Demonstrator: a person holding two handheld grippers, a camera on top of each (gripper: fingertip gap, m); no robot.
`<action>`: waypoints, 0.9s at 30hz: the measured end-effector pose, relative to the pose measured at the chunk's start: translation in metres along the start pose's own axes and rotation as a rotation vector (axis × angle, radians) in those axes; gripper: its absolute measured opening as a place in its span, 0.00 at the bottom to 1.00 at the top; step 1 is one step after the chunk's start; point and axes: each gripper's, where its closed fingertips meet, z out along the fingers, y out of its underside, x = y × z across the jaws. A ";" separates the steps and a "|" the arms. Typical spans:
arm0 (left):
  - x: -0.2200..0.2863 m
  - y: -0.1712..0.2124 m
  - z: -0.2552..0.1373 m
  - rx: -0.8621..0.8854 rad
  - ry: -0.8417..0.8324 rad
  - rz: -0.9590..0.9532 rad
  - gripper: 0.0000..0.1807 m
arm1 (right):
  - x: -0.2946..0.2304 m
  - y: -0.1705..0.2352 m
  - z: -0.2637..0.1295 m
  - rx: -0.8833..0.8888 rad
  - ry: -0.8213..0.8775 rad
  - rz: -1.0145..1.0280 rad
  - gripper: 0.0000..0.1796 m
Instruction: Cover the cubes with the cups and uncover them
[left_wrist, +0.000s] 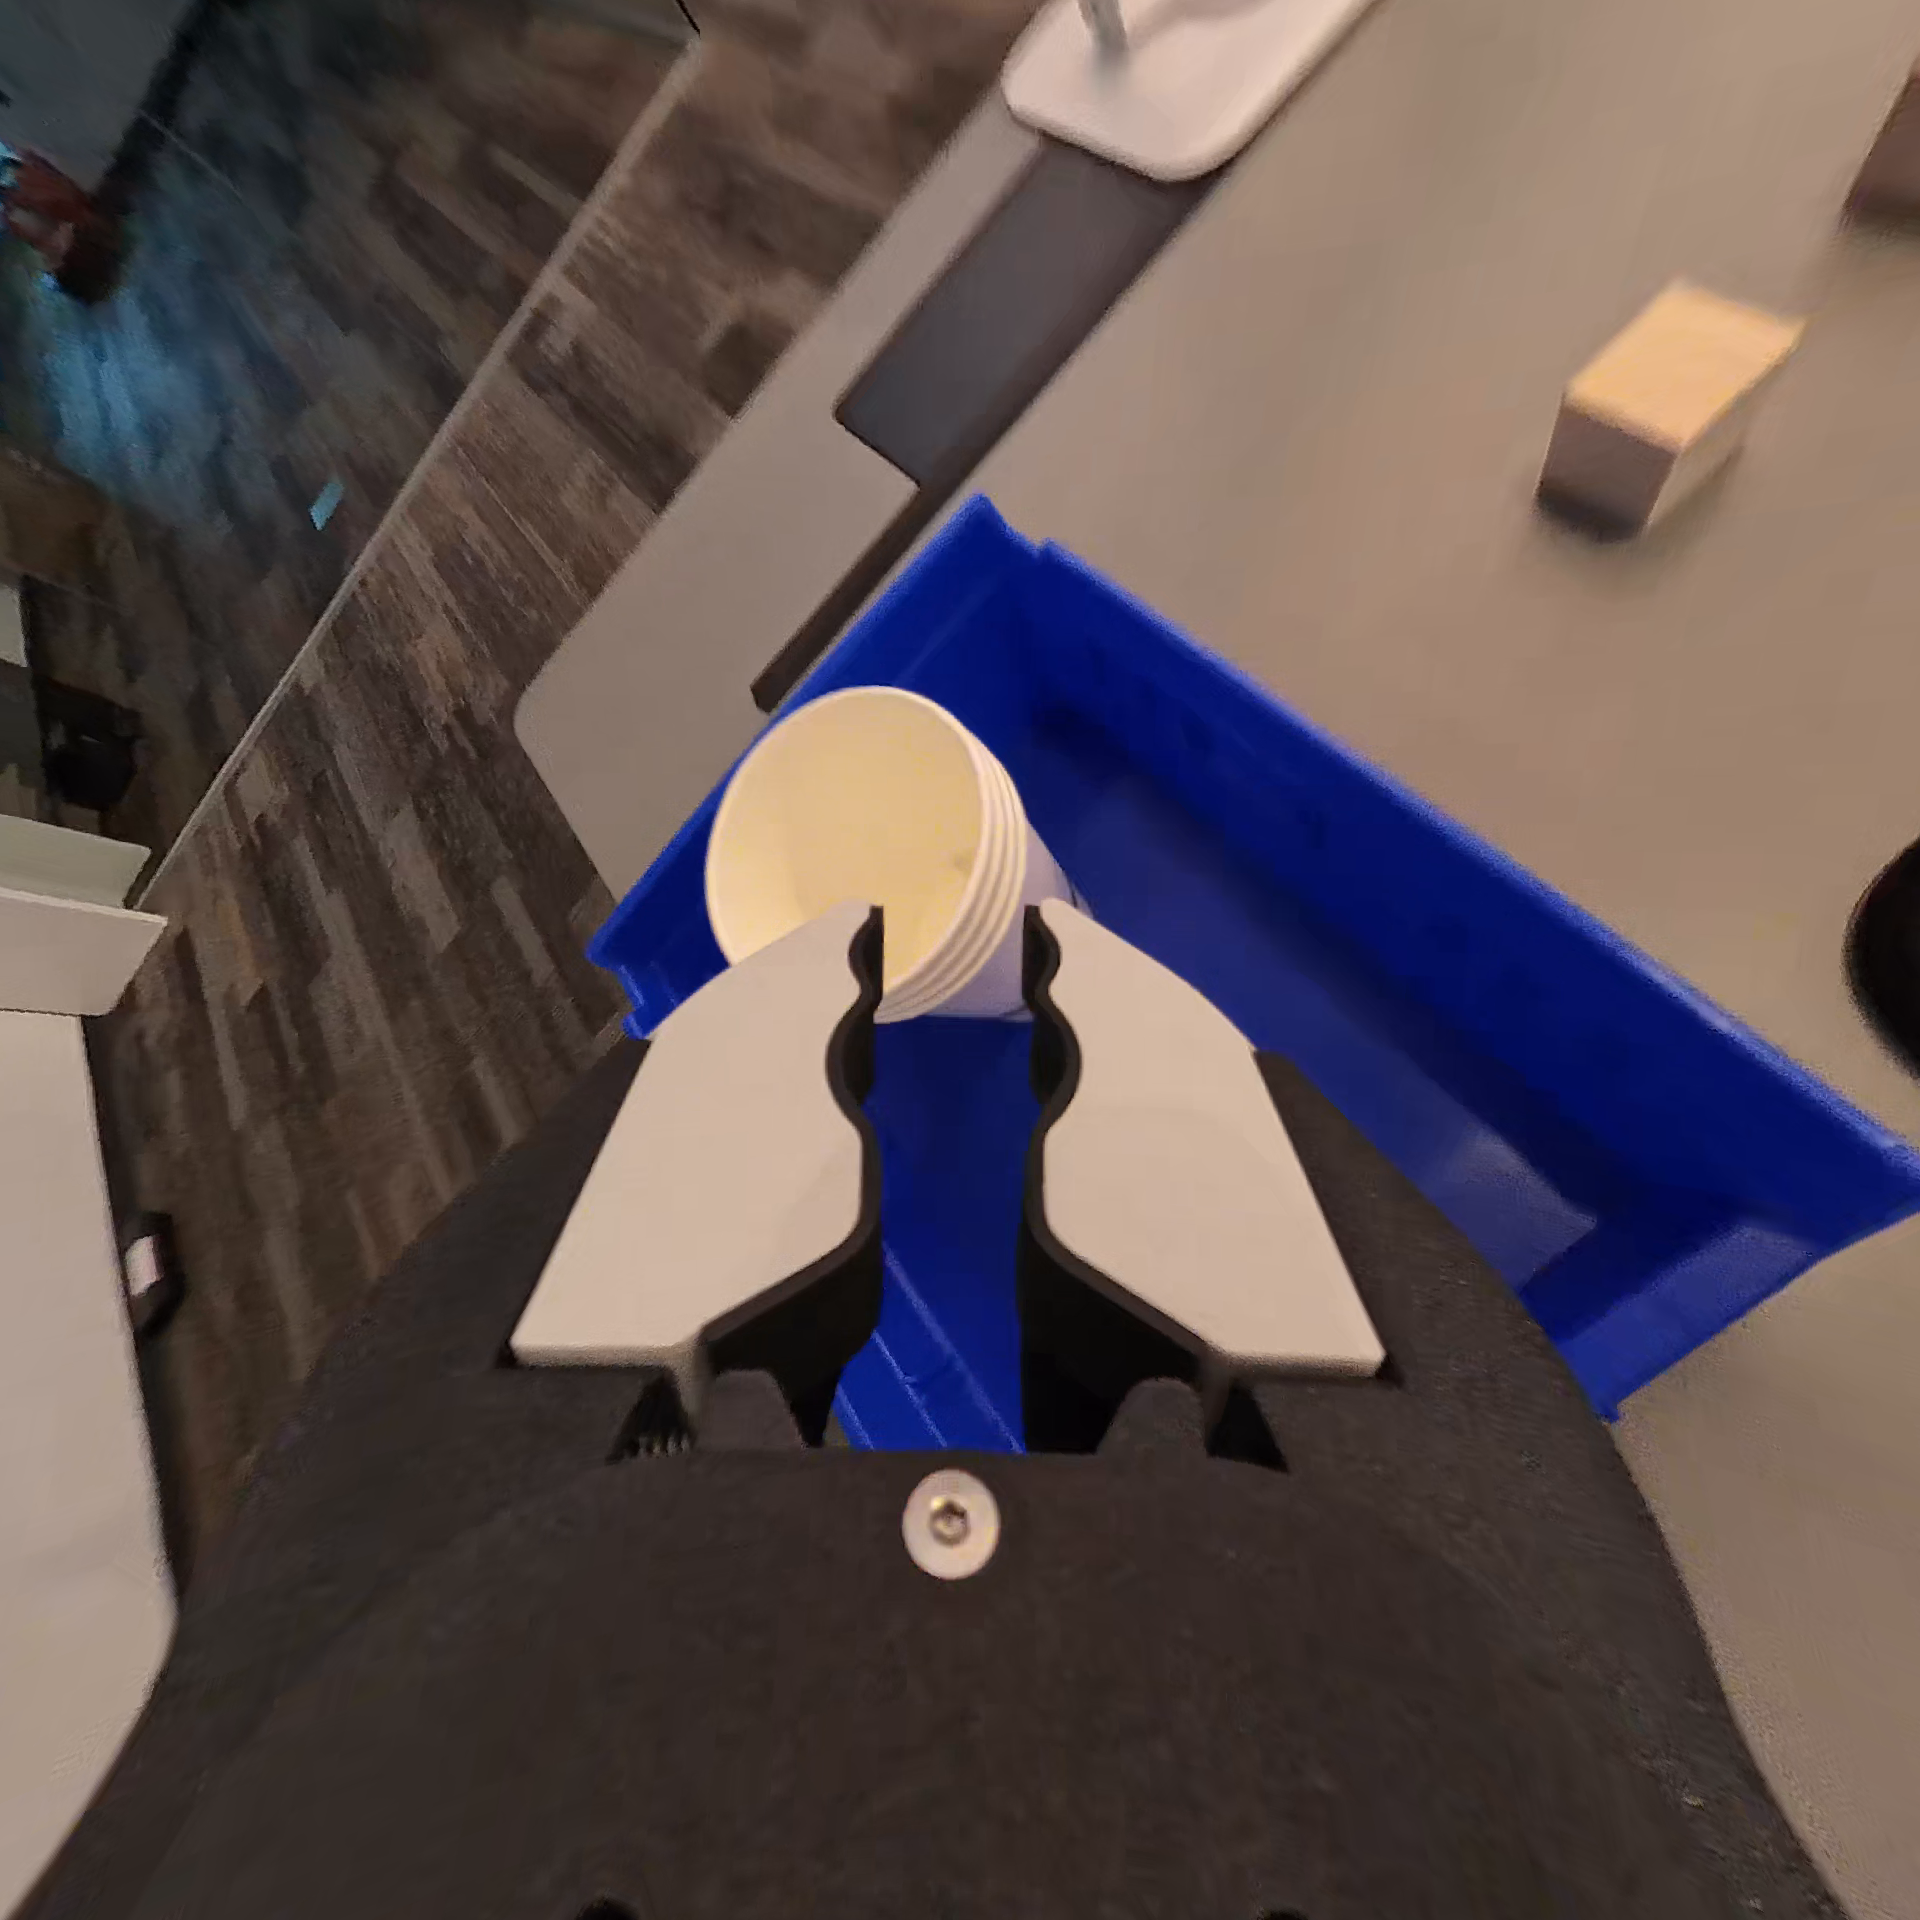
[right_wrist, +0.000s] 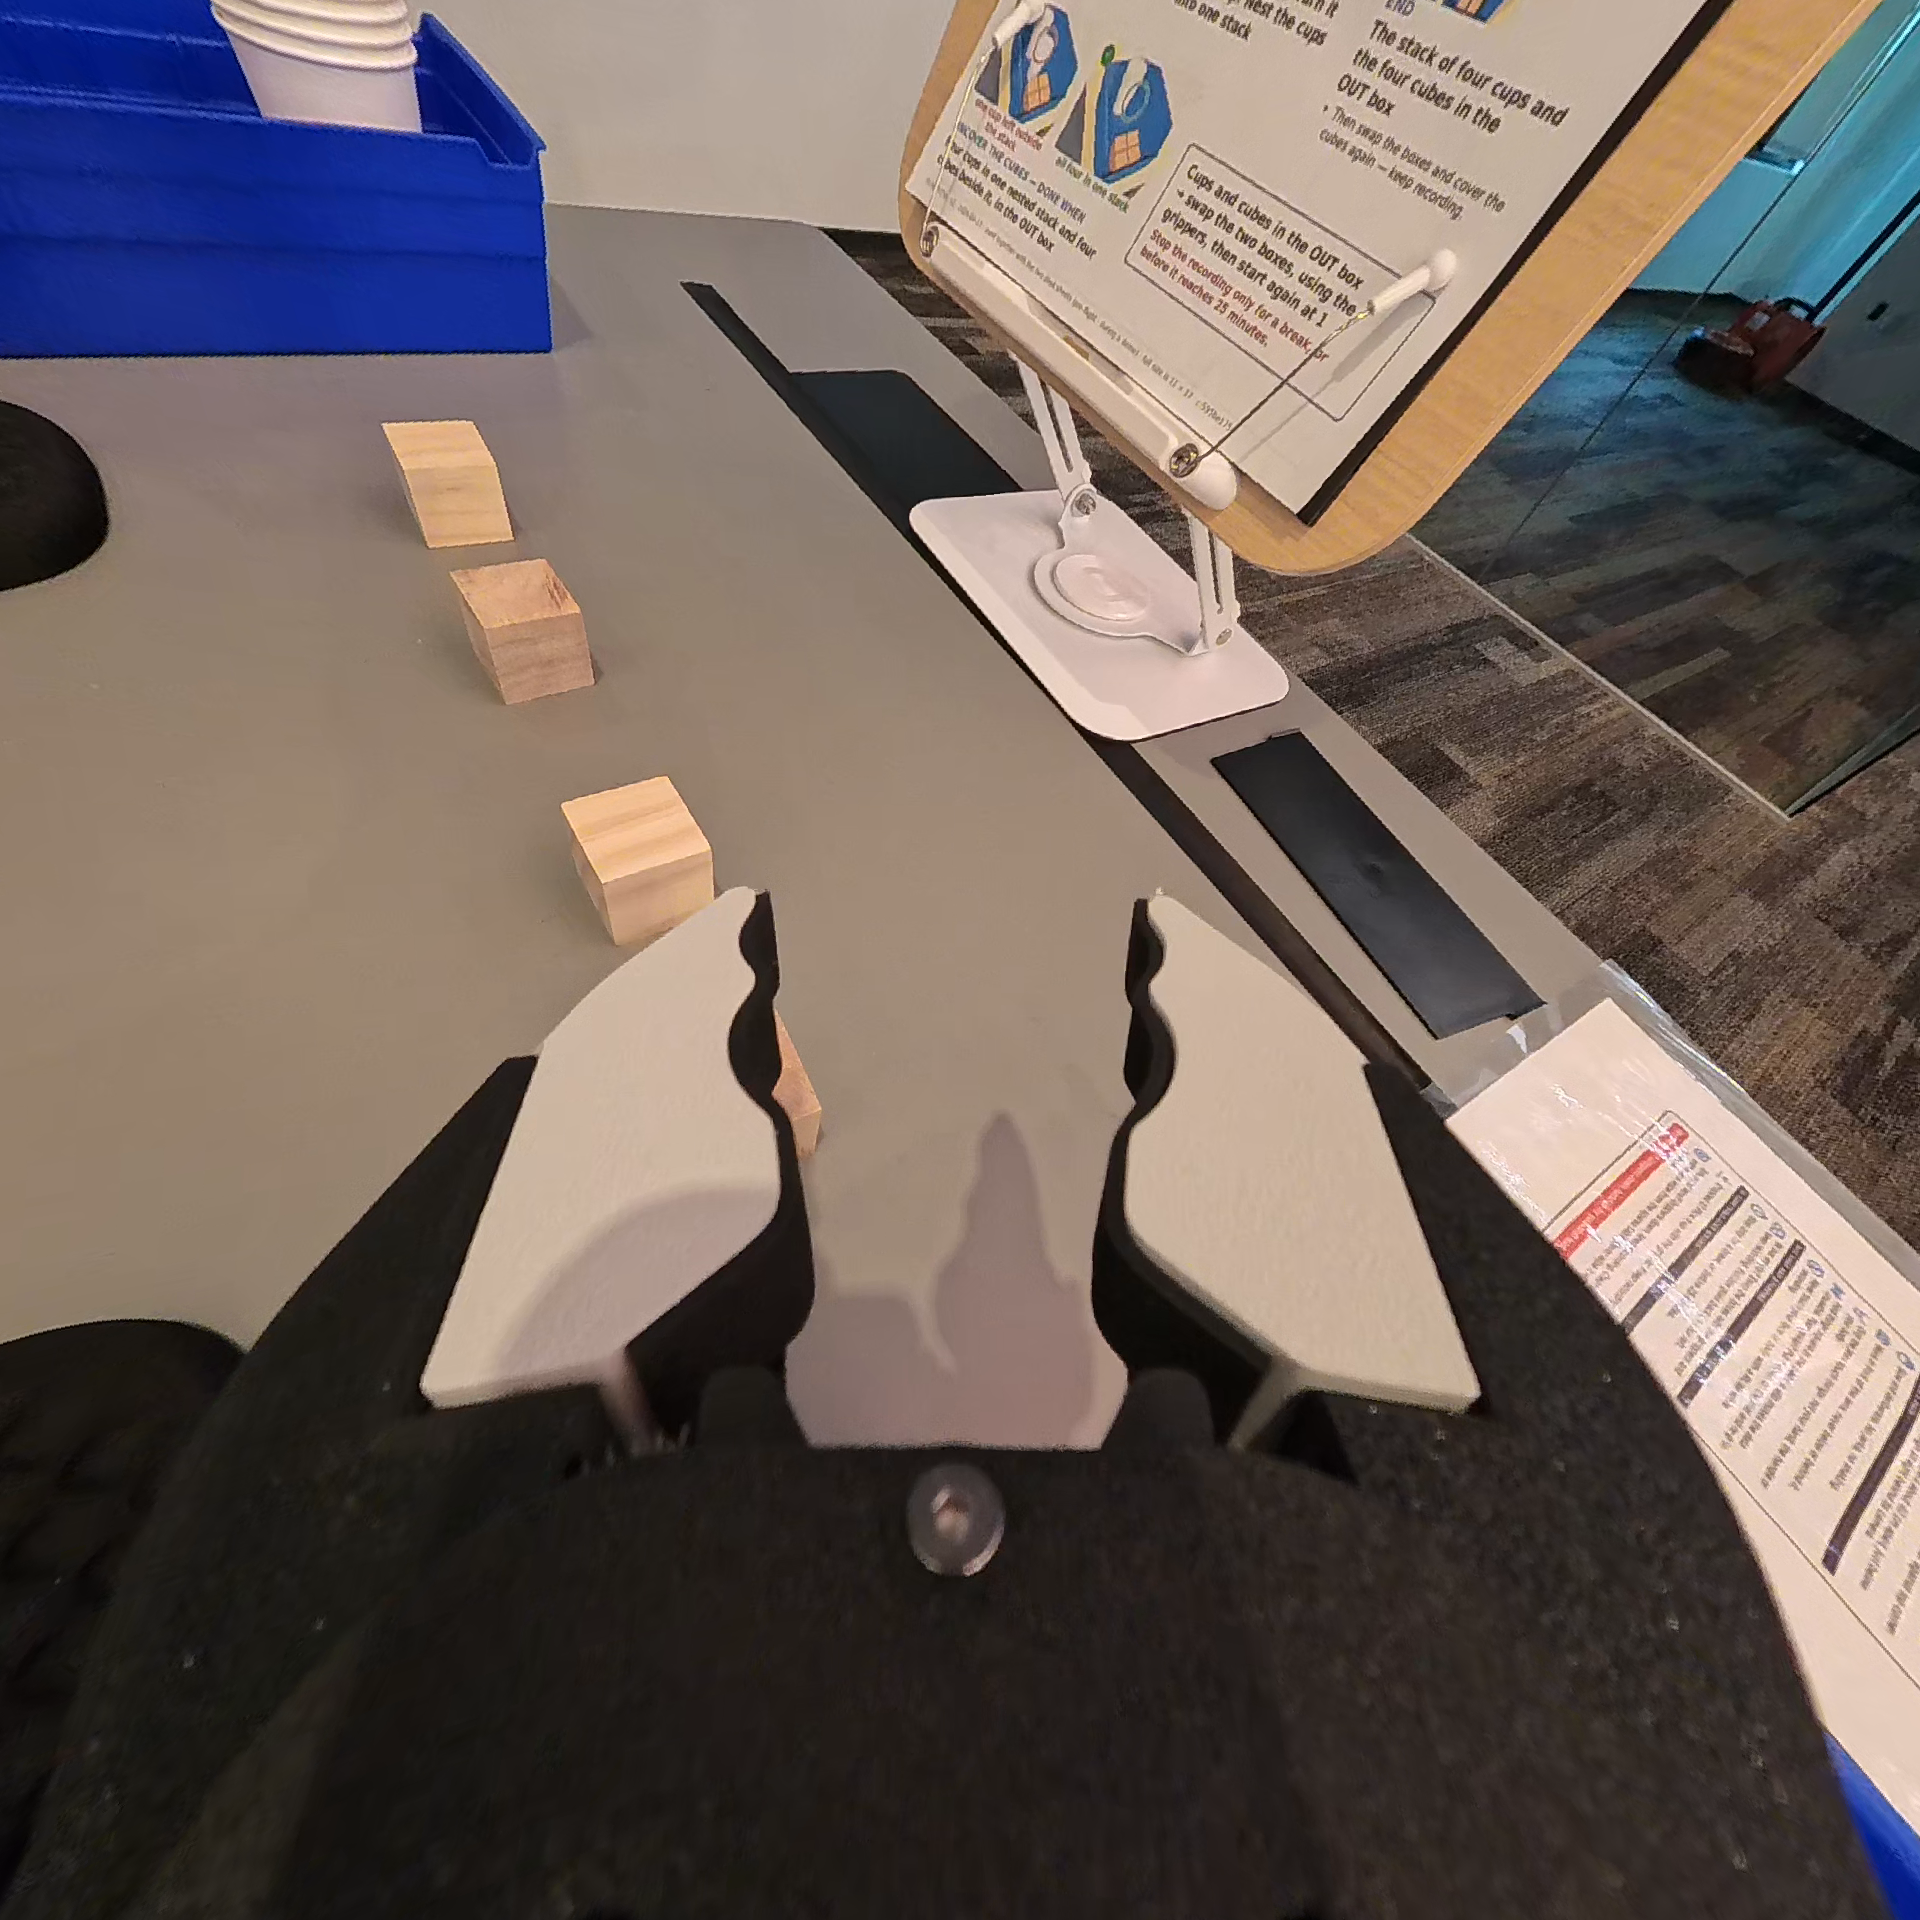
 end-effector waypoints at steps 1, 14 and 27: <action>0.002 0.002 0.007 -0.037 0.001 0.035 0.14 | 0.000 0.001 0.000 -0.004 0.001 0.002 0.36; 0.005 0.001 0.037 -0.121 0.041 0.100 0.11 | 0.004 0.005 -0.001 -0.009 0.006 0.019 0.35; 0.002 -0.006 0.035 -0.064 0.034 0.048 0.10 | 0.004 0.009 0.001 -0.015 -0.001 0.028 0.35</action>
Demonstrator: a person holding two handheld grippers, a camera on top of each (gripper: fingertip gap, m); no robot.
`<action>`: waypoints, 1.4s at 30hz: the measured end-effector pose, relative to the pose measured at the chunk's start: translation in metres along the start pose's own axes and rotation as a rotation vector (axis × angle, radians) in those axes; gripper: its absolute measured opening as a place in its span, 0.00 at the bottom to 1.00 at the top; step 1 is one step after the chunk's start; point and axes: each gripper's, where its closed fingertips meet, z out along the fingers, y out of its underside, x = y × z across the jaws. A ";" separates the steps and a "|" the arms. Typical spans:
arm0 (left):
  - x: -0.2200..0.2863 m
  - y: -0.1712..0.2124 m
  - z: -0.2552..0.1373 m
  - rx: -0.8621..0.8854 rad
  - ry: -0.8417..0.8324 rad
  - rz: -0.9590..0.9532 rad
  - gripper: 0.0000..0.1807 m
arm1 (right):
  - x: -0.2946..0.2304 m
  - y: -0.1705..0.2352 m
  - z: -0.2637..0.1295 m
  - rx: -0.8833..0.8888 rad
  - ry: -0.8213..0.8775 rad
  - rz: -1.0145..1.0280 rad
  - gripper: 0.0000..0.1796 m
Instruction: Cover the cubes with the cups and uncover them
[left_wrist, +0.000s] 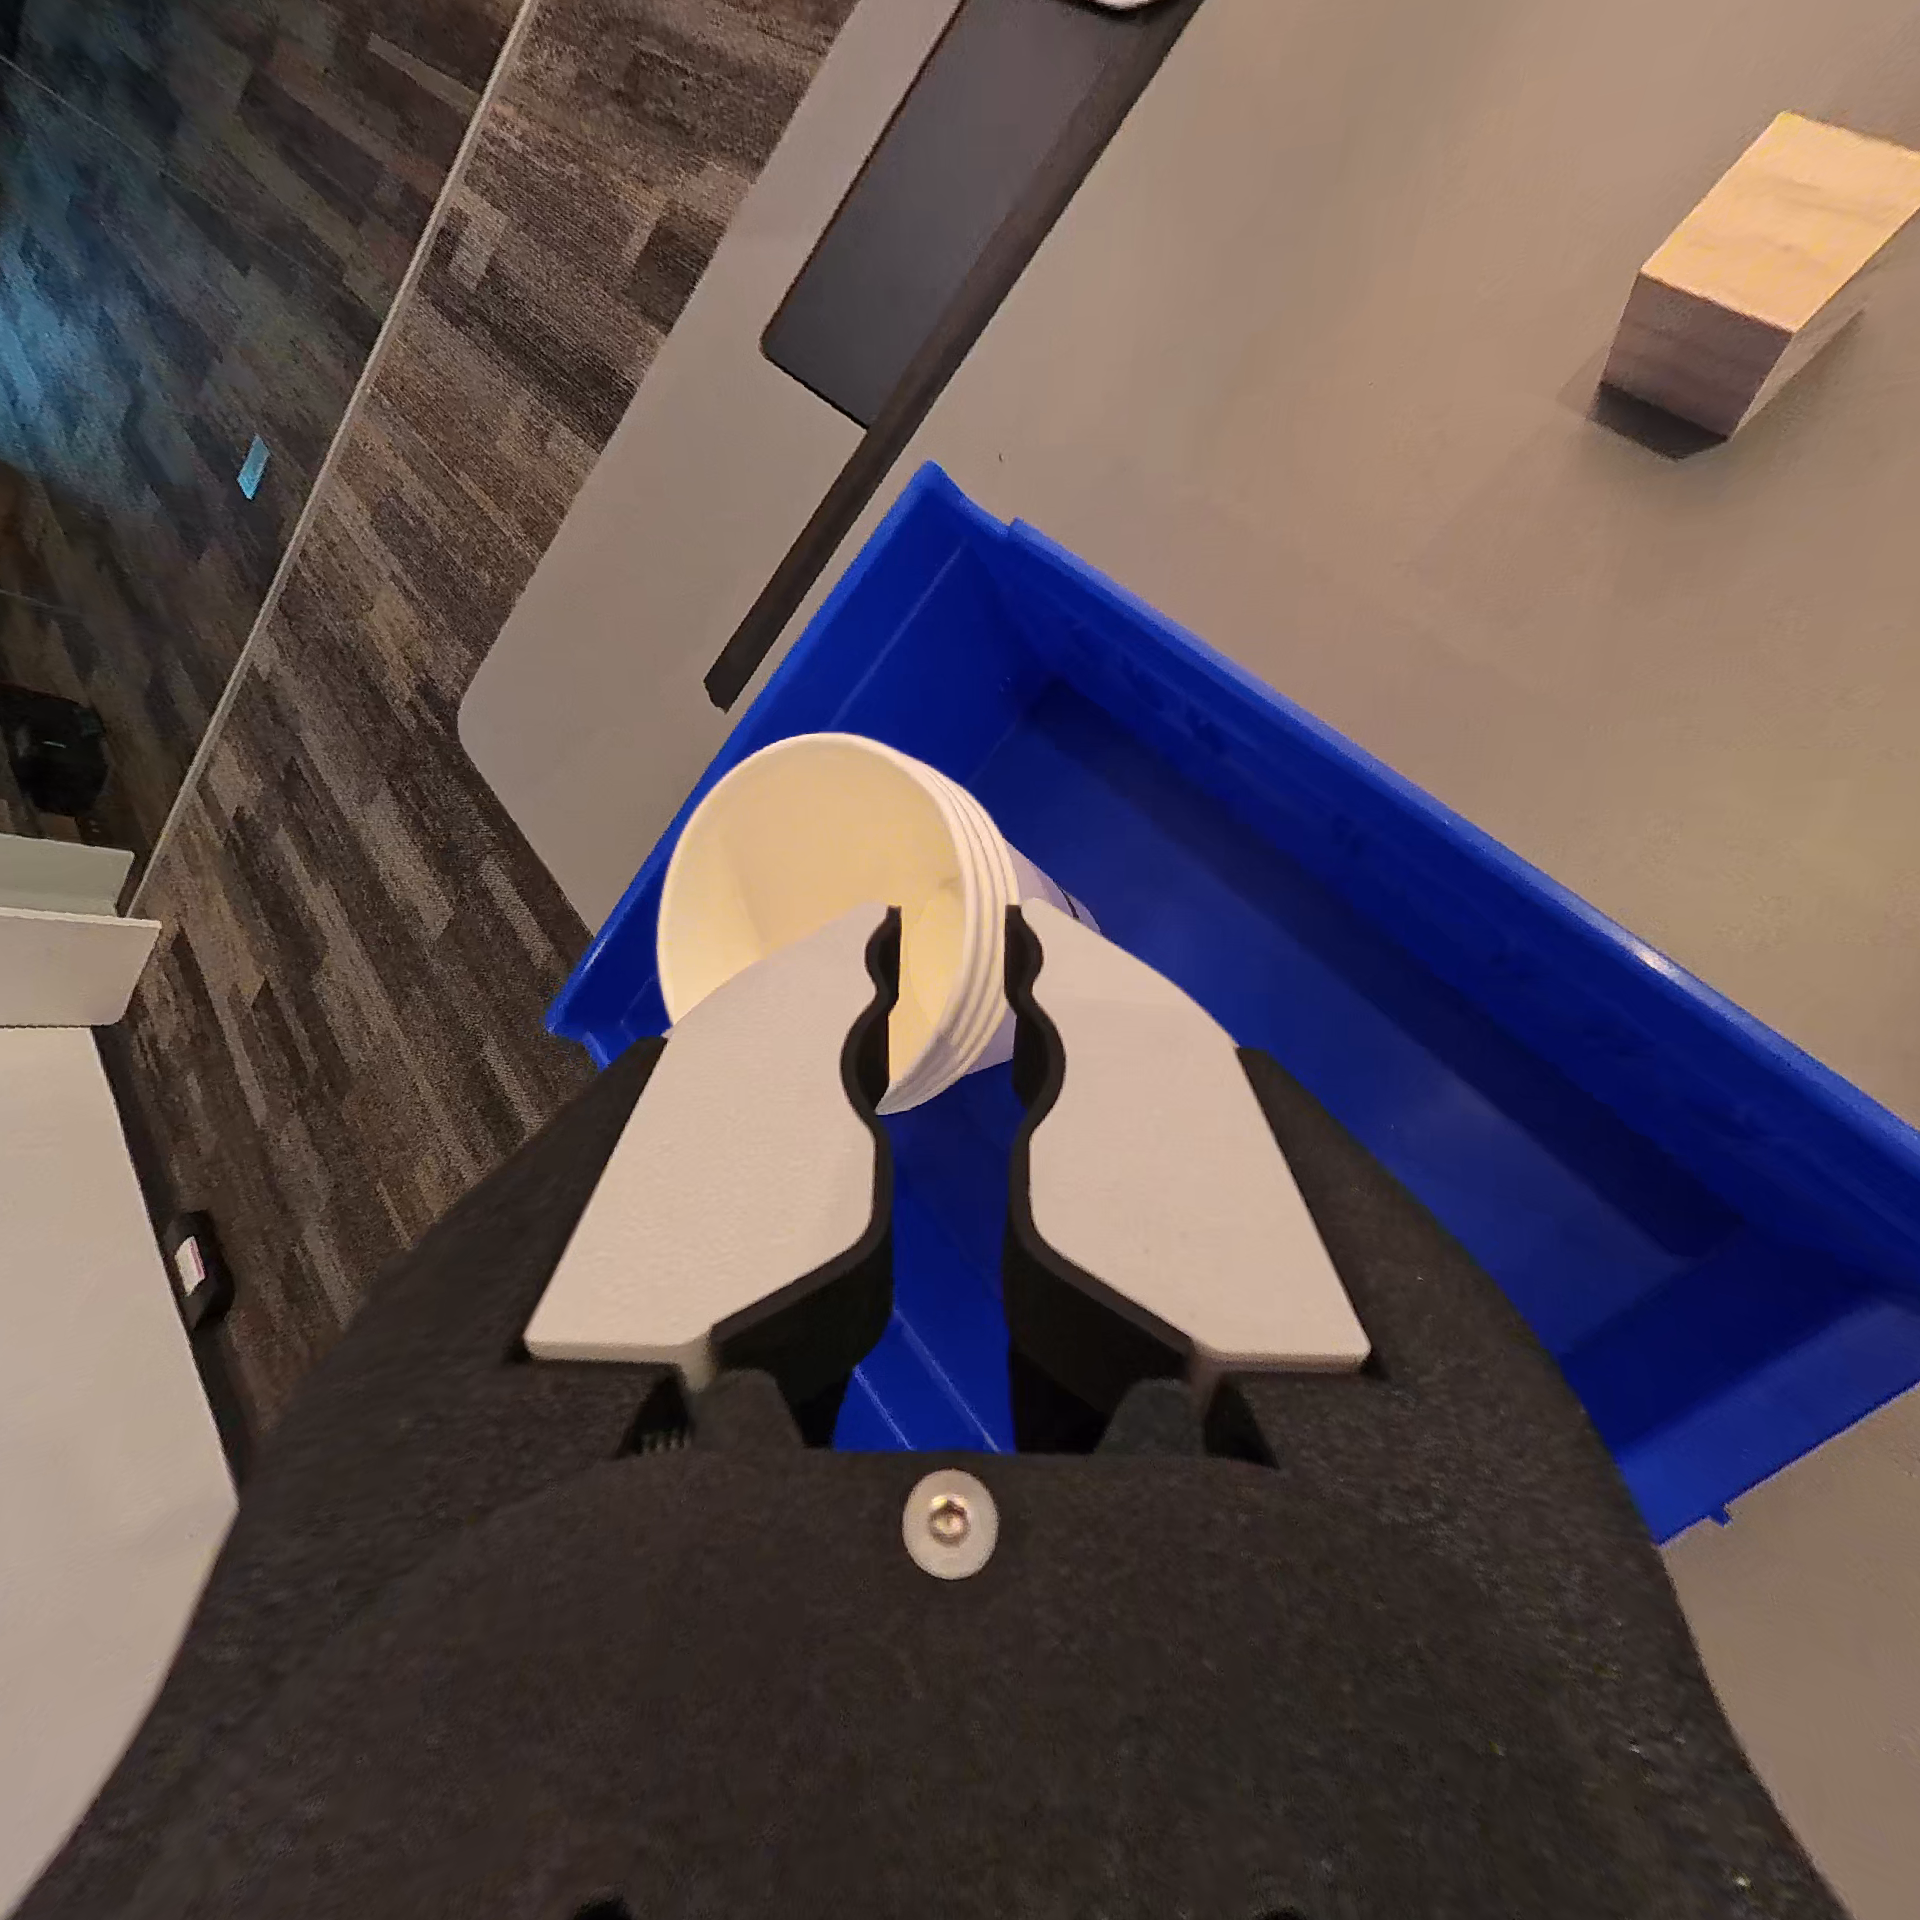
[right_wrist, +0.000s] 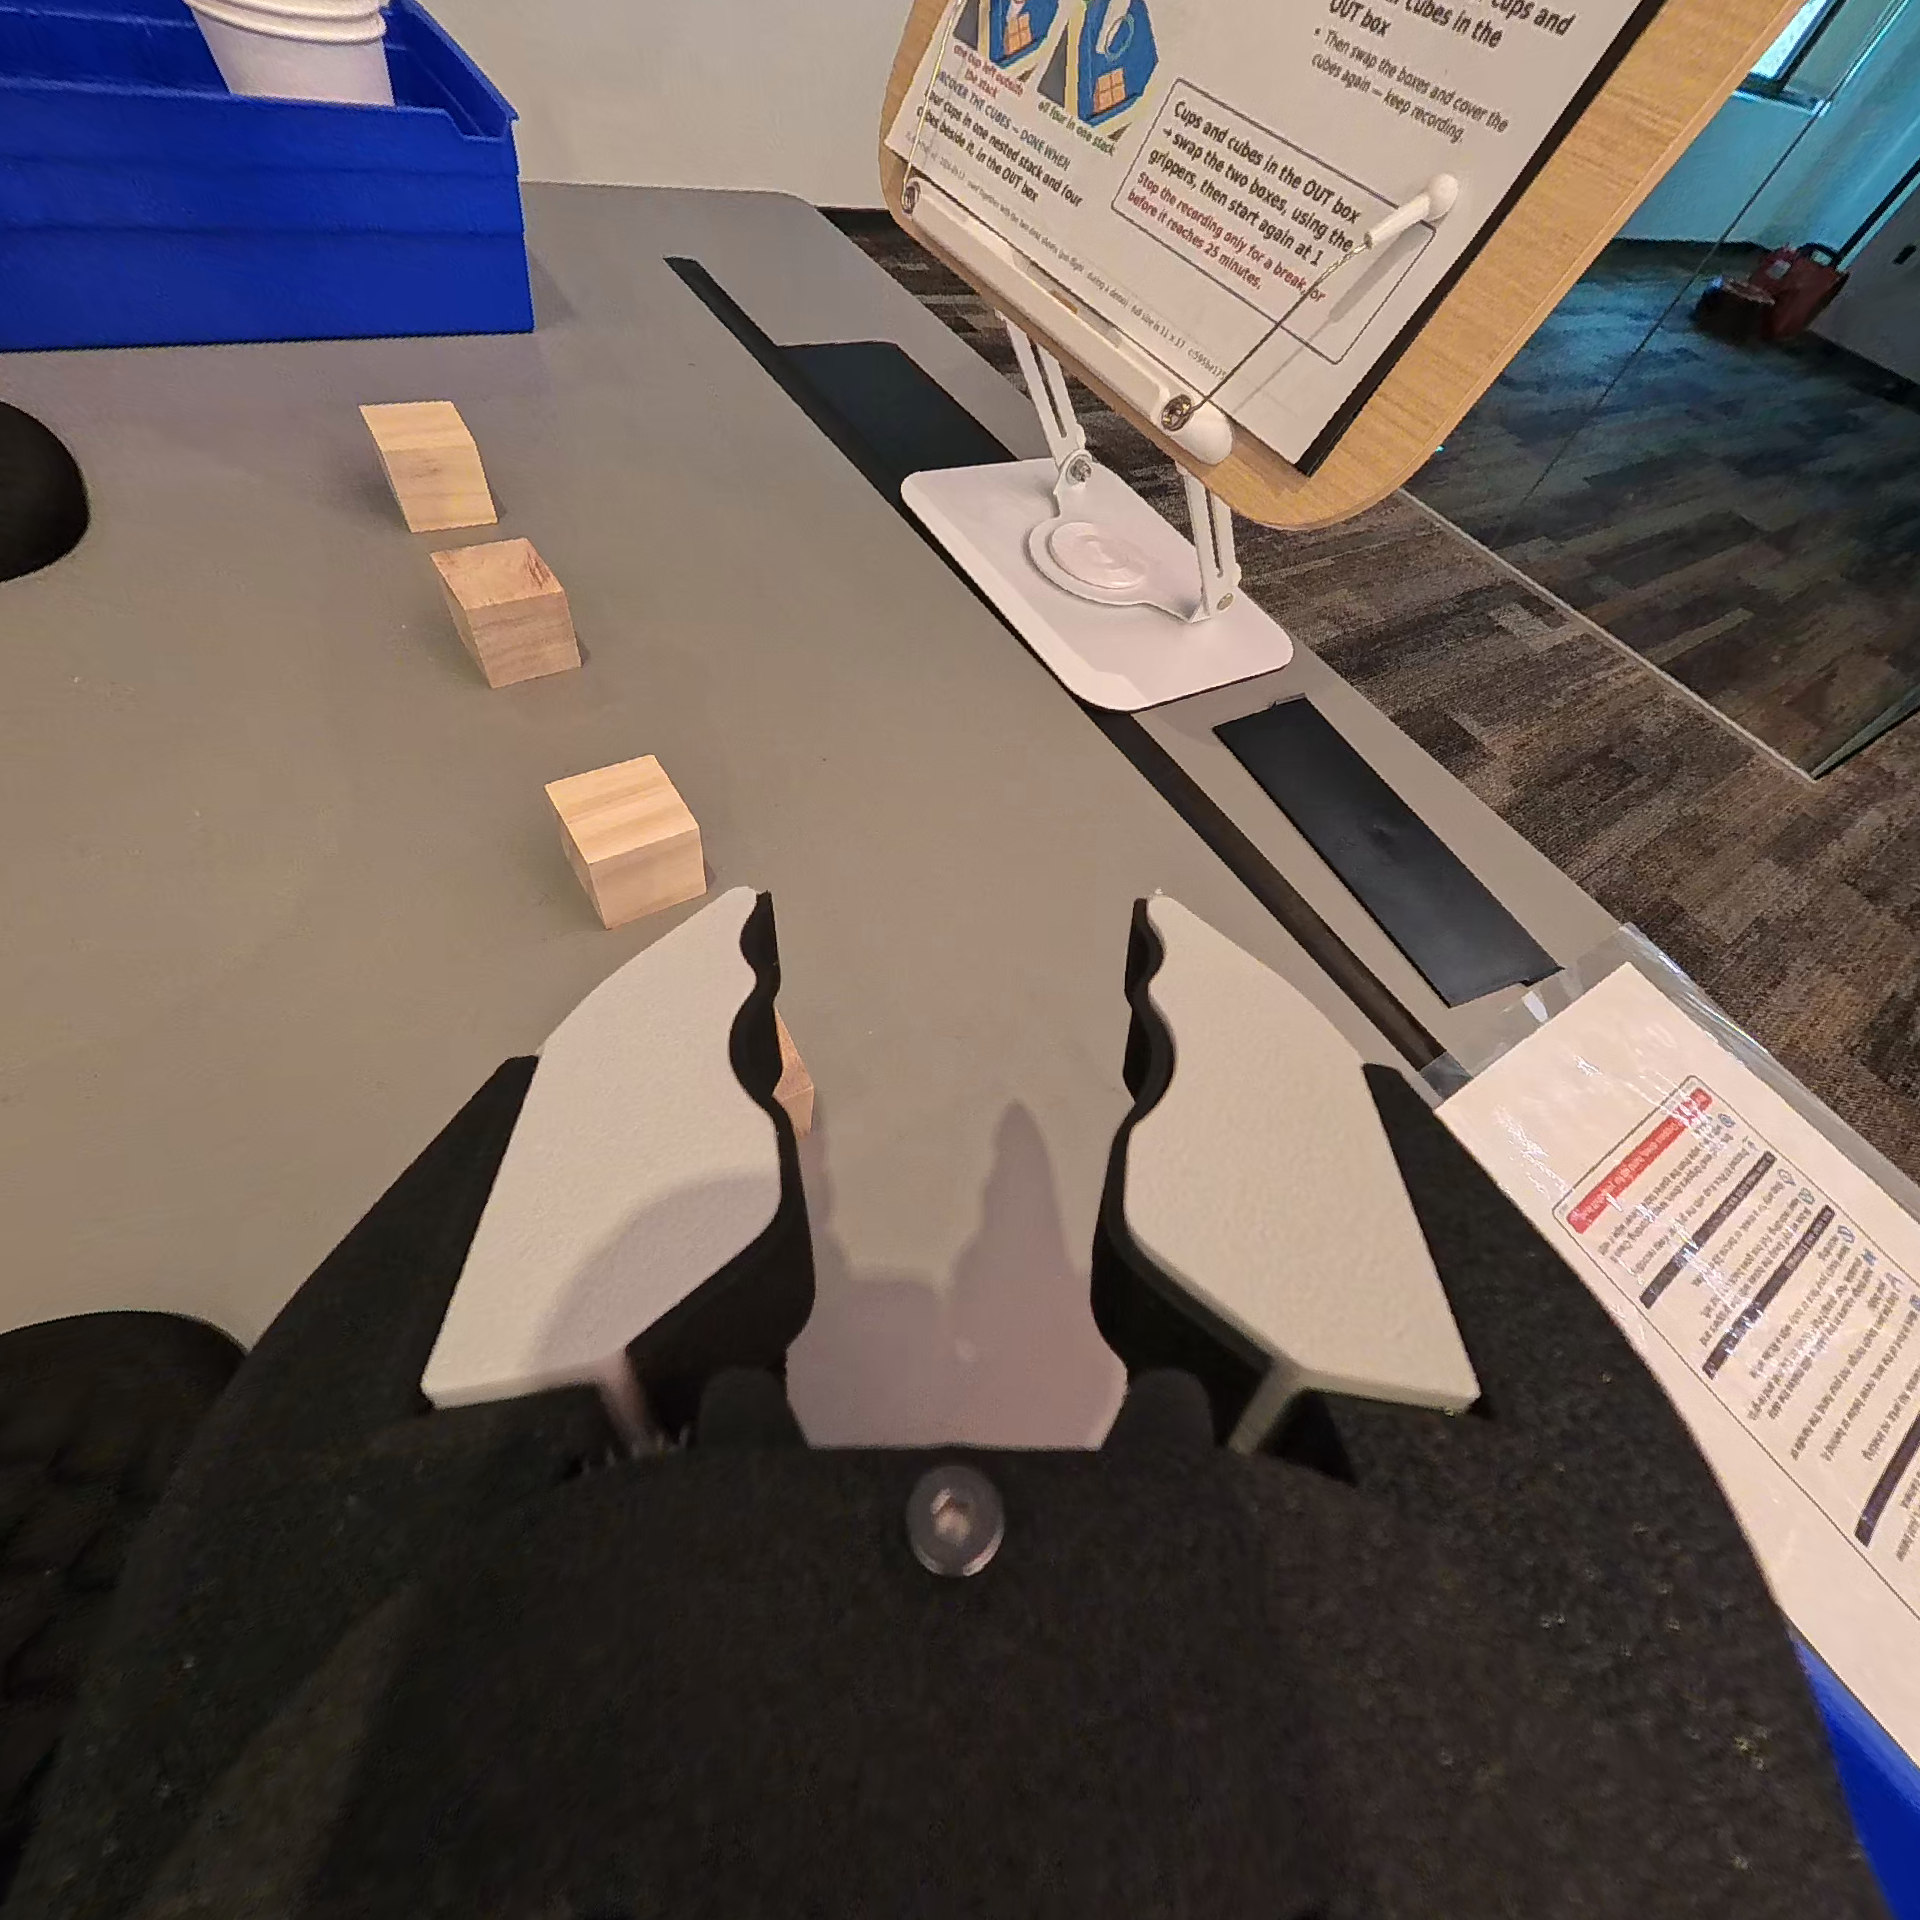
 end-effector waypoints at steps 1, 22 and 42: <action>-0.001 -0.001 -0.001 0.011 -0.005 -0.009 0.10 | 0.000 0.000 0.000 0.001 0.000 0.000 0.35; -0.021 -0.013 -0.023 0.229 -0.073 -0.265 0.13 | 0.000 0.001 0.001 0.011 -0.008 0.012 0.35; 0.002 -0.011 -0.022 -0.027 0.035 -0.012 0.12 | 0.000 0.004 0.001 0.010 -0.018 0.025 0.35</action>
